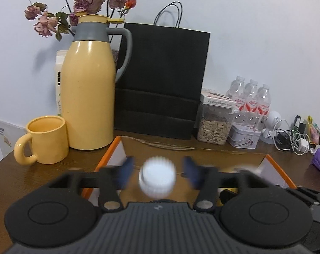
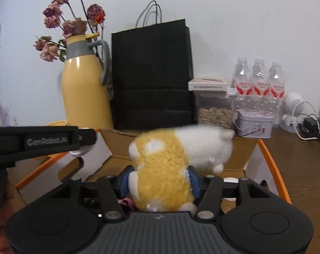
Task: Organize objects
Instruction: 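Carry the plush toy and white cap into the box and release both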
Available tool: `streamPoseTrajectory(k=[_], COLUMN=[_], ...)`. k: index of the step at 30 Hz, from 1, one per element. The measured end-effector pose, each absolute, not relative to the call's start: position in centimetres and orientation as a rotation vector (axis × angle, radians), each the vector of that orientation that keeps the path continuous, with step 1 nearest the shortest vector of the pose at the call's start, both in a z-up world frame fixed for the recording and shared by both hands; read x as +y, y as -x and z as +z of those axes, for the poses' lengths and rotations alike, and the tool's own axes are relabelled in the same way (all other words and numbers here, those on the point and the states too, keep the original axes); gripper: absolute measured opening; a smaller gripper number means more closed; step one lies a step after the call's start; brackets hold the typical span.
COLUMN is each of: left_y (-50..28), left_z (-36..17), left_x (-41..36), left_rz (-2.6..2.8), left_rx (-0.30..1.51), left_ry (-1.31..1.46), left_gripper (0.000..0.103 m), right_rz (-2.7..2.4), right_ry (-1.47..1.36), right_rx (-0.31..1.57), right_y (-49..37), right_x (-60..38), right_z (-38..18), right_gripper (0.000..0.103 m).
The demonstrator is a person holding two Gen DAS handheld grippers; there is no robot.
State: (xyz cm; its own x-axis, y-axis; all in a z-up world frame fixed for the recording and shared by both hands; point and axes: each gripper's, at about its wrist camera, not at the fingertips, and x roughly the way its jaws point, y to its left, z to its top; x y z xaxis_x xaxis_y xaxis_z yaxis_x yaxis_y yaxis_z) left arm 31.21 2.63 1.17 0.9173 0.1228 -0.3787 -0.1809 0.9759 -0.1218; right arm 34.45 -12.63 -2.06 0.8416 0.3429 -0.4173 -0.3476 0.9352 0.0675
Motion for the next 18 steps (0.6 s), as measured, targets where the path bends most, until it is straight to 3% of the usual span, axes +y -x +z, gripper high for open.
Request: streamPoseTrajectory(k=[1, 2, 4, 18], left_y=[-31.11, -30.91, -30.65, -30.25], left_z=[1.15, 1.17, 1.2, 1.43], left_x=[2.66, 2.63, 2.64, 2.75], left_rz=[0.162, 0.165, 0.174, 0.18], left_rx=[0.375, 0.365, 0.363, 0.368], left_ry=[0.152, 0.145, 0.135, 0.139], left_gripper=[0.102, 0.103, 0.103, 0.103], right_rz=[0.355, 0.345, 0.331, 0.311], right_ry=[0.016, 0.017, 0.018, 0.02], right_rx=[0.443, 0.445, 0.439, 0.452], right_y=[-34.39, -34.28, -34.09, -33.8], right_x=[-12.66, -12.74, -12.97, -13.24], right_z=[-2.02, -2.04, -1.93, -1.48], right_gripper=[0.069, 0.088, 0.103, 0.103])
